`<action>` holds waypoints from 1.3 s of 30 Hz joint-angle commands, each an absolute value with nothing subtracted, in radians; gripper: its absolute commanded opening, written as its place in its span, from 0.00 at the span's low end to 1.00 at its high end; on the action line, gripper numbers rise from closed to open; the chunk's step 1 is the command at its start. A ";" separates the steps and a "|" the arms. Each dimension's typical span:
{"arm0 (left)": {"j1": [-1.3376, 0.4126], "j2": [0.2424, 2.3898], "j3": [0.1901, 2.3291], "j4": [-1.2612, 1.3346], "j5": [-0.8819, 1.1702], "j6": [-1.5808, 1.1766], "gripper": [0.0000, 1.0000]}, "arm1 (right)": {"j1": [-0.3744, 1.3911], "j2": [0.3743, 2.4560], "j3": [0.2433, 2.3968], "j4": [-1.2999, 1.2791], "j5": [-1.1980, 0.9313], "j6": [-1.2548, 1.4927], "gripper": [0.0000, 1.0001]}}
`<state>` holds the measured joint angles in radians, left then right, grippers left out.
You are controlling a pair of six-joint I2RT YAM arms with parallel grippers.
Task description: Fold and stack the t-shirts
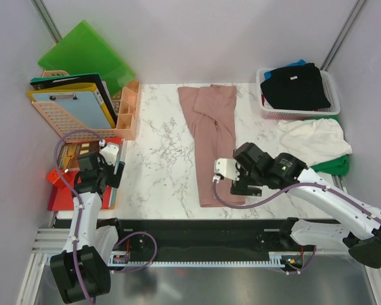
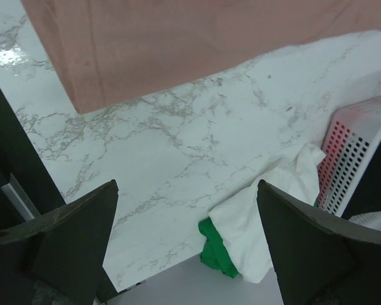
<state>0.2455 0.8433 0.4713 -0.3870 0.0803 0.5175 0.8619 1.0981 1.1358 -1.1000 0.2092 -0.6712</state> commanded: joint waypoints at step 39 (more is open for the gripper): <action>0.247 0.833 0.477 -0.373 0.018 0.543 0.91 | 1.174 1.353 0.761 -0.370 0.291 -0.518 0.97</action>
<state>0.2455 0.8440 0.4690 -0.3805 0.0273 0.5182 1.2041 1.3533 0.7822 -0.4774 0.1955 -0.5007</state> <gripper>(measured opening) 0.915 0.965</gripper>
